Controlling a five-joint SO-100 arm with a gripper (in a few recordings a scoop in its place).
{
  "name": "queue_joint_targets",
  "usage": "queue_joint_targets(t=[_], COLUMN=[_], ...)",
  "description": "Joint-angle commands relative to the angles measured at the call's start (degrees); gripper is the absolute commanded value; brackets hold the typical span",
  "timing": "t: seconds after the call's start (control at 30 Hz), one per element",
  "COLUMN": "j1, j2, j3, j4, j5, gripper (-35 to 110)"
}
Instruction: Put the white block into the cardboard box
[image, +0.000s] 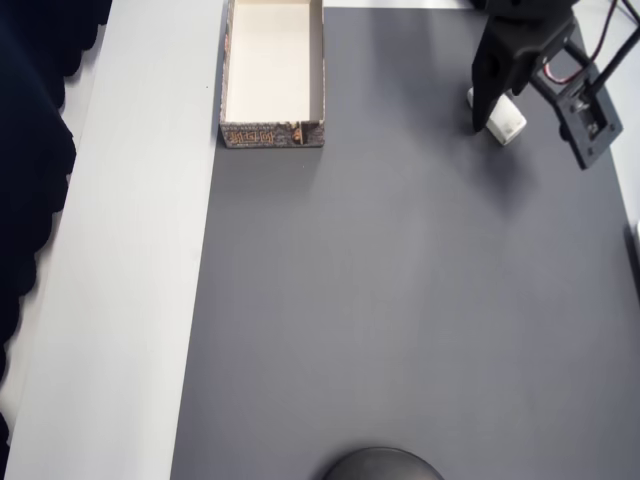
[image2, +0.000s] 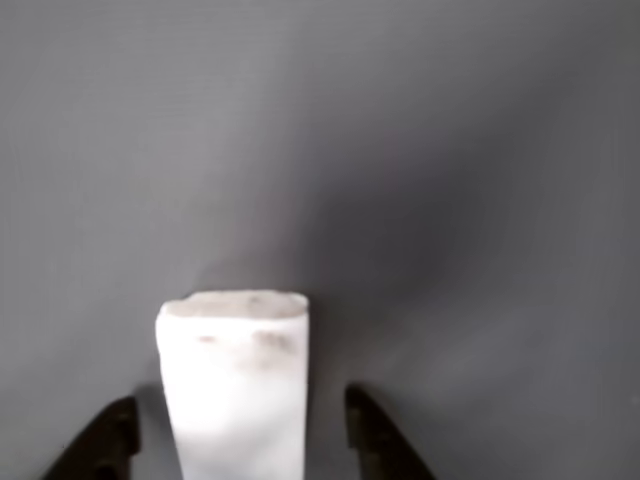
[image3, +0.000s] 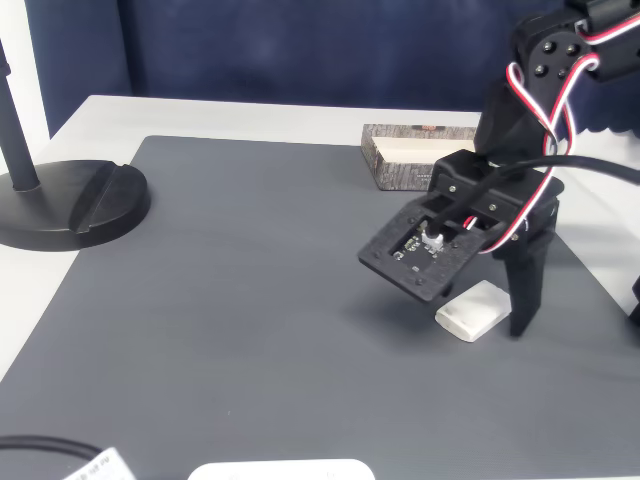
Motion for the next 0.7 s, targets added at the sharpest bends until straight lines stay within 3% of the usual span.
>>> queue_joint_targets(t=[0.0,0.27,0.67], j1=[-0.4,-0.4,-1.0], j2=[0.4,0.4,0.5], j3=[-0.1,0.0,0.3], j4=[-0.4,-0.3,2.7], j5=[-0.6,-0.6,-1.3], gripper=[26,23,2])
